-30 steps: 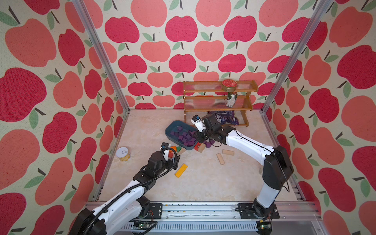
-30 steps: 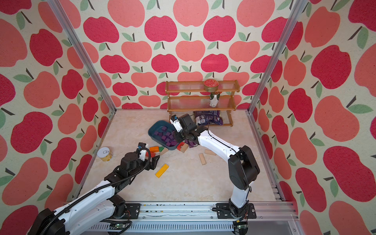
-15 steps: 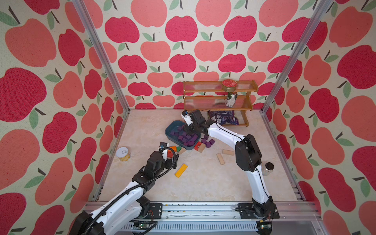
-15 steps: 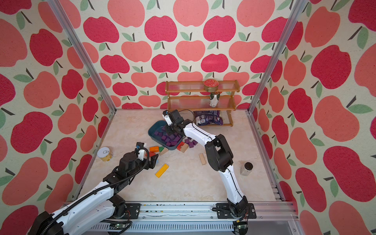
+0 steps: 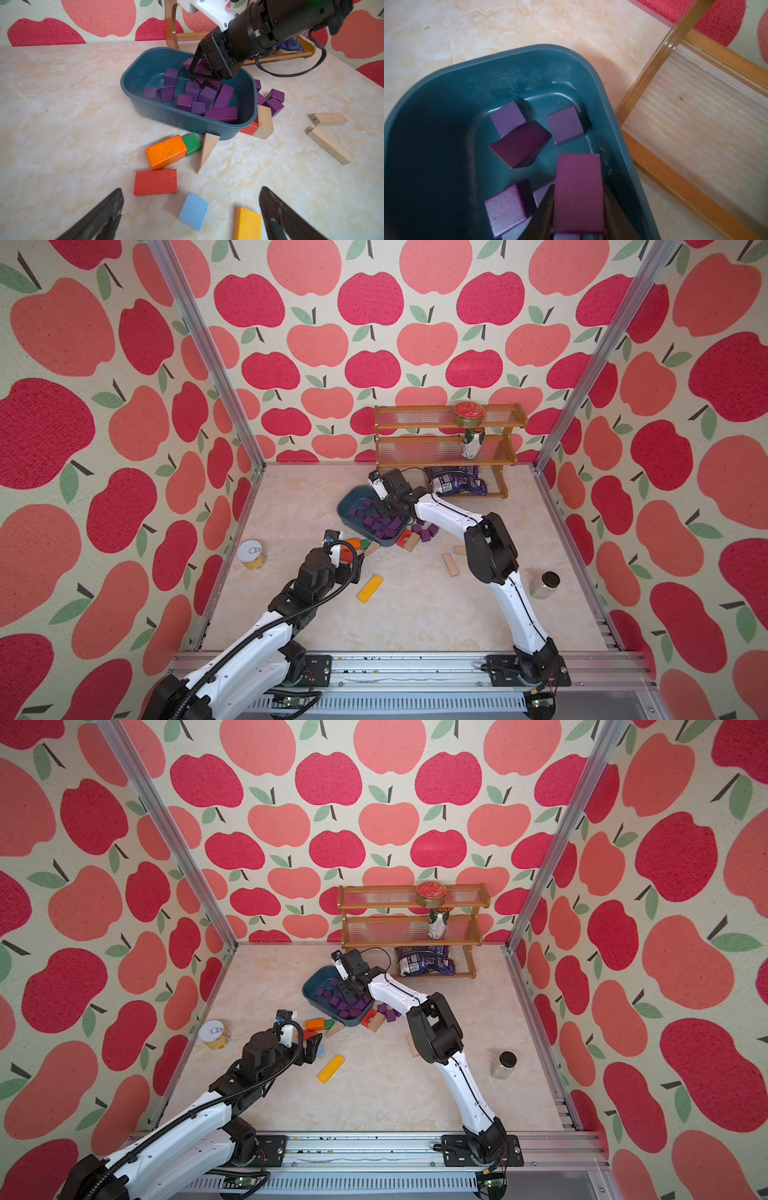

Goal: Pick purple bricks into the storage bin
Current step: Place the building block in the storage box.

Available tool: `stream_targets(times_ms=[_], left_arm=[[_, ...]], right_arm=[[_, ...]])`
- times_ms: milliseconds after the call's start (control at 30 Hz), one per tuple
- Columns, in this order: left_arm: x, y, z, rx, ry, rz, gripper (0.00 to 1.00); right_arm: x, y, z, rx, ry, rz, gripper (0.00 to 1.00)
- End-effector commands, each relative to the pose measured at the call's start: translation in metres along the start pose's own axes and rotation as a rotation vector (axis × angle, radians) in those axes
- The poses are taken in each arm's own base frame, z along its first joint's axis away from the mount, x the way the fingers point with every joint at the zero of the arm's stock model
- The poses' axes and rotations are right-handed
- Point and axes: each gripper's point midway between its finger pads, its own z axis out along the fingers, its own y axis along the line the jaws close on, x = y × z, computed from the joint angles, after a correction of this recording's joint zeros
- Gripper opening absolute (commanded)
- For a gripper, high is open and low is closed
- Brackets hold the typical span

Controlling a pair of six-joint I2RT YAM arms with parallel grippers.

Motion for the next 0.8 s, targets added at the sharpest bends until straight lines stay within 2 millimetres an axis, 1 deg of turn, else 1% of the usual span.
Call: stream_targets(times_ms=[0, 167, 200, 267, 367, 433, 533, 667, 767], left_arm=[[0.005, 0.006, 0.000, -0.026, 0.013, -0.016, 0.99], [0.005, 0.007, 0.000, -0.027, 0.014, -0.019, 0.99], [0.005, 0.006, 0.000, -0.024, 0.013, -0.019, 0.99], [0.005, 0.005, 0.000, -0.023, 0.014, -0.019, 0.99], [0.005, 0.005, 0.000, -0.023, 0.013, -0.019, 0.99], [0.005, 0.006, 0.000, -0.023, 0.015, -0.020, 0.99], [0.005, 0.005, 0.000, -0.021, 0.016, -0.019, 0.99], [0.005, 0.006, 0.000, -0.023, 0.014, -0.018, 0.99], [0.004, 0.005, -0.001, -0.018, 0.012, -0.018, 0.99]], right_arm=[[-0.011, -0.009, 0.007, 0.040, -0.027, -0.037, 0.17], [-0.010, -0.011, 0.017, 0.047, -0.013, -0.046, 0.18], [-0.011, -0.011, 0.018, 0.047, -0.013, -0.051, 0.21], [-0.010, -0.013, 0.018, 0.060, -0.008, -0.056, 0.32], [-0.015, -0.016, 0.013, 0.076, -0.017, -0.073, 0.44], [-0.020, -0.016, 0.006, 0.076, -0.034, -0.077, 0.52], [-0.032, -0.016, -0.009, 0.073, -0.074, -0.079, 0.59], [-0.044, -0.016, -0.032, 0.073, -0.119, -0.067, 0.60], [-0.046, -0.018, -0.052, 0.083, -0.130, -0.039, 0.60]])
